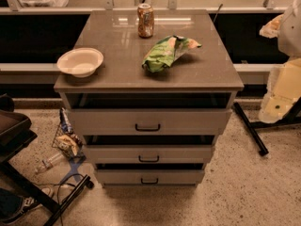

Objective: Open bottom drawer

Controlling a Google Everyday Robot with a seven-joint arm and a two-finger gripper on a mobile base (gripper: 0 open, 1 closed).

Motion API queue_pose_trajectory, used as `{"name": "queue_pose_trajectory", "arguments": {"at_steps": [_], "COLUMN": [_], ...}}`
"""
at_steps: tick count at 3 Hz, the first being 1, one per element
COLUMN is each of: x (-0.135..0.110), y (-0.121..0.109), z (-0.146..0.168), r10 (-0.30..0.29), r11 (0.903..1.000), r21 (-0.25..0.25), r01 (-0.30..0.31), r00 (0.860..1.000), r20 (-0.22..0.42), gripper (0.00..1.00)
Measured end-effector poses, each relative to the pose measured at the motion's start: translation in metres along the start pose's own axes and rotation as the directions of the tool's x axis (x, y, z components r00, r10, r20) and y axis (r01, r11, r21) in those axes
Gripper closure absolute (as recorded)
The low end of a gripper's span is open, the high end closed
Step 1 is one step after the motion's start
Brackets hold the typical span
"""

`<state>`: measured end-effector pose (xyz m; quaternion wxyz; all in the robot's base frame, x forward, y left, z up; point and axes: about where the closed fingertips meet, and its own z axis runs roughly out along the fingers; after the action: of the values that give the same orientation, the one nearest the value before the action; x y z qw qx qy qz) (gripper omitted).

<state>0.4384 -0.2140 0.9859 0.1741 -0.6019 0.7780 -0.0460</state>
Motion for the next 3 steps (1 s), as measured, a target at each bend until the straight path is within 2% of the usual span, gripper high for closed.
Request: {"name": "queue_pose_trajectory", "arguments": {"at_steps": [1,2,3], "x": [0.0,-0.002,0.007], "y": [0.001,0.012,0.05], "z": [0.003,0.04,0.101], "r10": [0.002,0.022,0.049], "r11": [1.0,0.9997,0.9975], "r21": [0.001,-0.008,-0.059], "r01": [-0.002,-0.021,-0.038], "r00": [1.0,0.997,0.98], "r20": [0.006,0.072,0.191], "gripper": [0.0,0.0,0.0]}}
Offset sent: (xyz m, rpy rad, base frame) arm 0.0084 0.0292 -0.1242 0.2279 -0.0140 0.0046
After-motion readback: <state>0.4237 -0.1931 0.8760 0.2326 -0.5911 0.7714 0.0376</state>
